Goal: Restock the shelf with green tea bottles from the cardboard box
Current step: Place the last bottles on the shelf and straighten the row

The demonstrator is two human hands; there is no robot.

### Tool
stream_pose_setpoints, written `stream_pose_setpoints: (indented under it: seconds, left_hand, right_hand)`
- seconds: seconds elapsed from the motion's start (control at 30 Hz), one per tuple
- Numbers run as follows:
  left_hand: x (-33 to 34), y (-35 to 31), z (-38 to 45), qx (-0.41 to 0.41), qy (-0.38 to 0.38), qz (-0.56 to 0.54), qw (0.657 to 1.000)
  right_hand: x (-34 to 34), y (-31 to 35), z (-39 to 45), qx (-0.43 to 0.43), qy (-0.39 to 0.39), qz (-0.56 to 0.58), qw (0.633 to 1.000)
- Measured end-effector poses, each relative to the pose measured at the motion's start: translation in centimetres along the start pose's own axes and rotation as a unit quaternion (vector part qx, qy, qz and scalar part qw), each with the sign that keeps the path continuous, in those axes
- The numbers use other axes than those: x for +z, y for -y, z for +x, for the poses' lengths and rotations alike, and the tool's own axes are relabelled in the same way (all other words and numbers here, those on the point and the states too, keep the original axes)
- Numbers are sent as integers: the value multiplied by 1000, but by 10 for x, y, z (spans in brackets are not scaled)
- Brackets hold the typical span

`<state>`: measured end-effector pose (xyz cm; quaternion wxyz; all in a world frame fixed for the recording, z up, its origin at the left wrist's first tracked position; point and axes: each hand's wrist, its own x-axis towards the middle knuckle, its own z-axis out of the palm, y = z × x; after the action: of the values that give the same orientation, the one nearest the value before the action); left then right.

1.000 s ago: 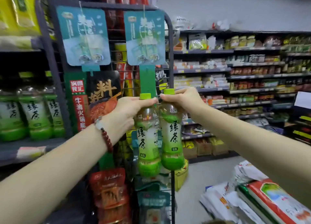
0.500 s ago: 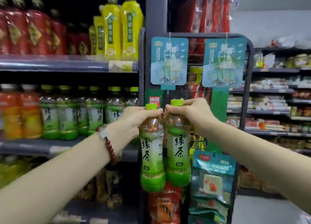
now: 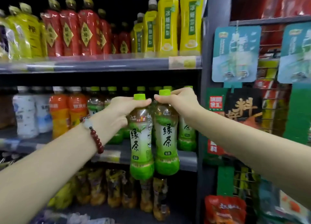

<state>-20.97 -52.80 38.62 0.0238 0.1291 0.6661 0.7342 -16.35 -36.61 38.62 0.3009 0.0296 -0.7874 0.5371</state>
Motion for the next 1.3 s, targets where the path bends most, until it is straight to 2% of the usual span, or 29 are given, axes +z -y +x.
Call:
stream_pose_setpoints:
  seconds: [0.13, 0.33, 0.63, 0.8, 0.9, 0.97, 1.07, 1.2, 1.3]
  left_hand:
    - [-41, -20, 35, 48, 33, 12, 998]
    - [-73, -26, 70, 109, 41, -10, 993]
    - [-74, -1, 94, 146, 37, -35, 988]
    - [-74, 23, 86, 204, 7, 22, 979]
    - [-84, 44, 75, 228, 75, 41, 970]
    - [-91, 59, 68, 221, 118, 66, 966]
    - [-102, 84, 63, 157, 157, 123, 967]
    - [-110, 93, 64, 138, 181, 177, 958]
    - [-107, 93, 59, 151, 163, 237, 946]
  right_hand:
    - [48, 12, 30, -19, -45, -1, 999]
    - [91, 19, 55, -14, -108, -2, 994]
    - [100, 10, 60, 17, -123, -31, 992]
    - [110, 2, 38, 9, -125, -143, 982]
    - [116, -6, 18, -15, -107, -106, 988]
    - [118, -8, 7, -43, -92, -79, 992]
    - [116, -17, -3, -58, -81, -68, 993]
    - [122, -49, -23, 4, -45, -109, 993]
    - [123, -64, -28, 36, -58, -119, 990]
